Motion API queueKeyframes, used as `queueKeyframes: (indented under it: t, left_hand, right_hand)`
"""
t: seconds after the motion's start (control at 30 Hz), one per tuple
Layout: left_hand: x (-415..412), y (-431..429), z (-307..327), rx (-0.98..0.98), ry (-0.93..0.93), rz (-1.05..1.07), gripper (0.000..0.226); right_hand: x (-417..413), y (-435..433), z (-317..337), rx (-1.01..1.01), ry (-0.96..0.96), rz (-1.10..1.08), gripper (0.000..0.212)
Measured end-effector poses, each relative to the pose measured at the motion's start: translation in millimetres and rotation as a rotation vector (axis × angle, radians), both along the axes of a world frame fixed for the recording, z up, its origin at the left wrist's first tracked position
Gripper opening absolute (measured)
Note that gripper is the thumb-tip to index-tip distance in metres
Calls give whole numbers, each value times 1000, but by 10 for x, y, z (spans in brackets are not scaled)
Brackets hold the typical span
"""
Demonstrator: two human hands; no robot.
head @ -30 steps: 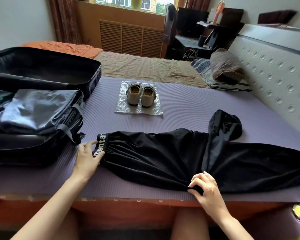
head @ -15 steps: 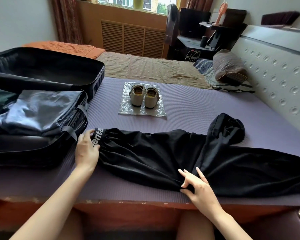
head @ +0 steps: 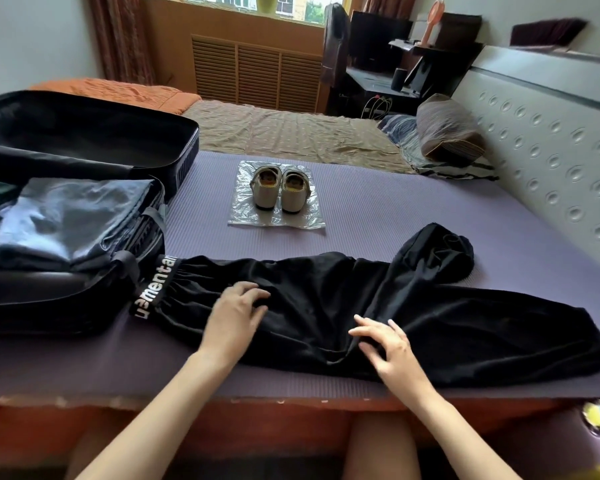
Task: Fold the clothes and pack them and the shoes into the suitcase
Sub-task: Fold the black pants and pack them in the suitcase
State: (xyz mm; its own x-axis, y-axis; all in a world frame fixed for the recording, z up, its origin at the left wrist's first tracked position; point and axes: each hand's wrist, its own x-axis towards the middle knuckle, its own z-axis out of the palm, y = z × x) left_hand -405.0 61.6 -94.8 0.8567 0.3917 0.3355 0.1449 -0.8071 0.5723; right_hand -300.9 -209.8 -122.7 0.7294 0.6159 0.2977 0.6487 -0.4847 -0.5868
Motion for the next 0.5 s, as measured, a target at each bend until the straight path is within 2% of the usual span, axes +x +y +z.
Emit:
queueKeyframes:
  t: [0.07,0.13,0.3,0.4,0.5]
  left_hand:
    - [114,-279,-51,-49,16,-117,19]
    - [215,-528,-84,-89,55,-193,18]
    - [392,-1060,-78,-168,204,-264,25]
    - [466,-1226,-89,-226,279,-261,32]
    - [521,-1279,-141,-236,316,-245,37]
  right_hand:
    - [202,-93,69,-77,-12,-55,37]
    - [398,-150,167,-172,-11,-46,39]
    - [777,-42,435,-400,-15,34,53]
    - [914,11,459,-609,-120,126,49]
    - [1057,-55,474,-675,-258,138,36]
